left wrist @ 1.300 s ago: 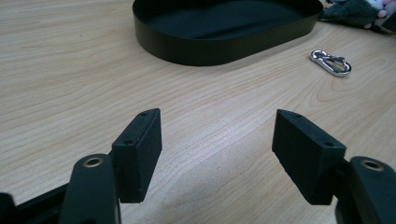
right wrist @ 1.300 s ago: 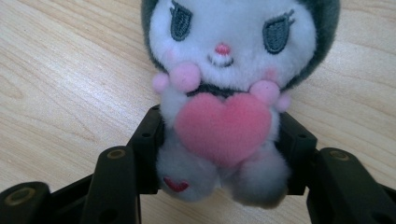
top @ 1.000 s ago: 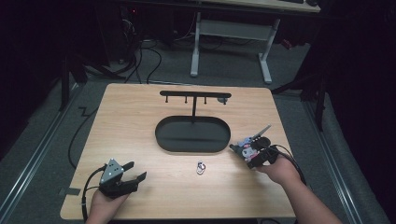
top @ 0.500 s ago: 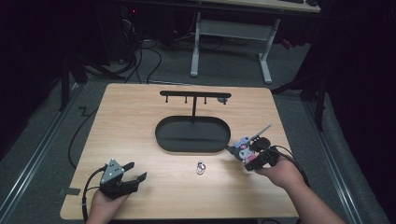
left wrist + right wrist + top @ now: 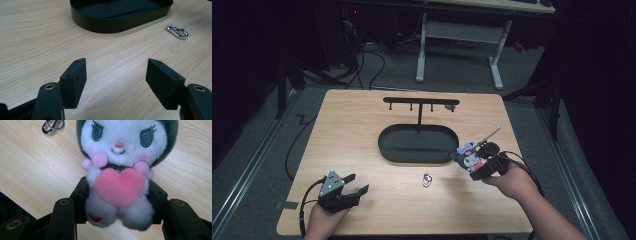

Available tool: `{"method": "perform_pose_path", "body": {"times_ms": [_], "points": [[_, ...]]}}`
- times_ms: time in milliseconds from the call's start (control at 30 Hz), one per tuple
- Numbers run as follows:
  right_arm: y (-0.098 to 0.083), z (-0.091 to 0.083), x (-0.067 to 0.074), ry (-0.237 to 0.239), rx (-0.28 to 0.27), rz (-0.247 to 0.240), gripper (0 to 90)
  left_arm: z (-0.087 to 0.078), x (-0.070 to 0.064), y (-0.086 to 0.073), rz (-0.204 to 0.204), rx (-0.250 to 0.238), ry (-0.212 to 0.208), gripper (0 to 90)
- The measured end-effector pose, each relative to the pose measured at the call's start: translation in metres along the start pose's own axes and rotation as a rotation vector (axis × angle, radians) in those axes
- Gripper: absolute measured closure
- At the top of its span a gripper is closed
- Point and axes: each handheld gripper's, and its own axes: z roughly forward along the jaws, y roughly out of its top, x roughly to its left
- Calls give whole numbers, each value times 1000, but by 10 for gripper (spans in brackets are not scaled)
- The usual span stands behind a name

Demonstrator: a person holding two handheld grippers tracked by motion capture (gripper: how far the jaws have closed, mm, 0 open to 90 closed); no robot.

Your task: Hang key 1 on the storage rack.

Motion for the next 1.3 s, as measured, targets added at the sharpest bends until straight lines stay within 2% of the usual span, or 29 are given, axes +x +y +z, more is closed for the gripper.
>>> {"method": "perform_pose_path", "body": {"times_ms": [333, 567, 1033, 1300], "points": [[12, -5, 5, 5, 0, -21, 488, 0, 1, -1, -3, 3, -1, 337], [32, -14, 8, -7, -7, -45, 488, -1, 1, -1, -6, 0, 0, 337], [79, -40, 19, -33, -58, -93, 488, -3, 3, -1, -12, -5, -3, 337], [96, -44, 20, -44, -68, -100, 489, -4, 4, -2, -16, -6, -5, 338]]}}
